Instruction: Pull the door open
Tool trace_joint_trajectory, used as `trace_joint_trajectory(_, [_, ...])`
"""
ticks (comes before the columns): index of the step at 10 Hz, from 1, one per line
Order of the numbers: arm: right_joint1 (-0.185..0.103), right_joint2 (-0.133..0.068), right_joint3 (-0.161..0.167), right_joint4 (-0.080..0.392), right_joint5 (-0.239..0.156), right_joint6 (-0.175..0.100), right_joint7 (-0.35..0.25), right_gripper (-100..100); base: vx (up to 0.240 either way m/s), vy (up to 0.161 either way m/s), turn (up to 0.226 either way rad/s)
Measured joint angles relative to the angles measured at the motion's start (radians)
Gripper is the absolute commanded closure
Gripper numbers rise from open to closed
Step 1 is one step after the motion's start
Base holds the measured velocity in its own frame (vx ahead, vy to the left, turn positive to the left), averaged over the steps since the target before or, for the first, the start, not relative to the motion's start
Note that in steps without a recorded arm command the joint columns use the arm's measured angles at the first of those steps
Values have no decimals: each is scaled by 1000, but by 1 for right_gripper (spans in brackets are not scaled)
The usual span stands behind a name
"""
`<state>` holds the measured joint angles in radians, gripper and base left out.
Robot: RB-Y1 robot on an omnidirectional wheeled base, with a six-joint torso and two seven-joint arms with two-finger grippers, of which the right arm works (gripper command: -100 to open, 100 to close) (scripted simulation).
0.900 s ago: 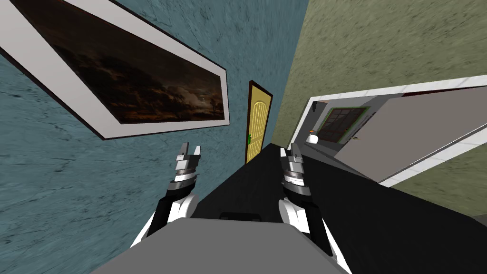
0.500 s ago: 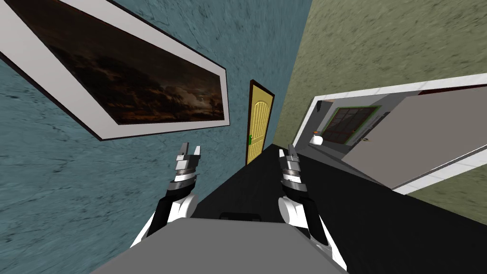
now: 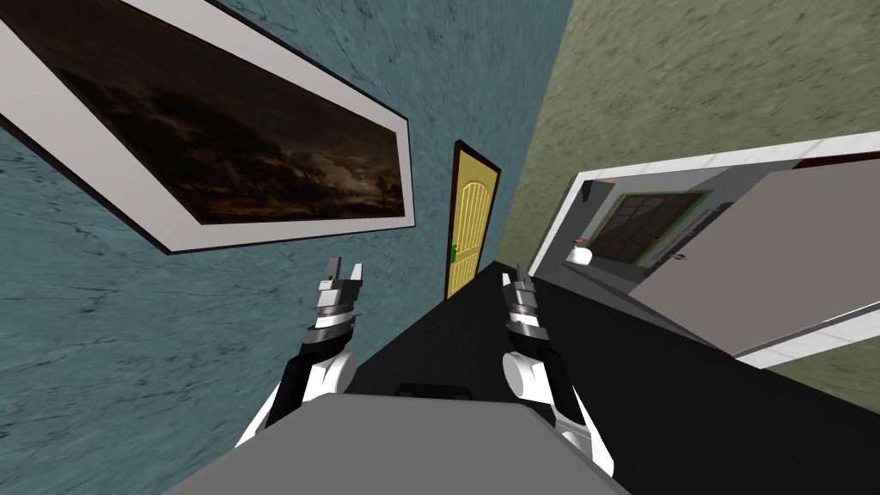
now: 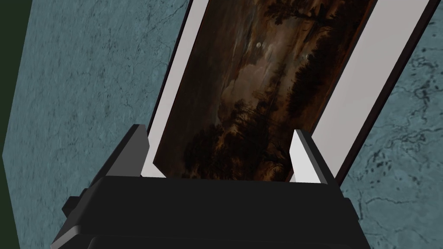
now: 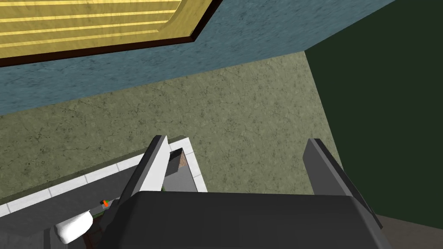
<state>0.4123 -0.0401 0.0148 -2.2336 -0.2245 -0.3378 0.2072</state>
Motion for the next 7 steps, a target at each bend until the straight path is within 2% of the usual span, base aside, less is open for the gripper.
trace_joint_trajectory(6, [-54, -20, -46, 101, -144, 82, 33, -100, 81, -66, 78])
trace_joint_trajectory(7, [-71, -23, -55, 130, -171, 96, 40, -100, 80, -70, 86])
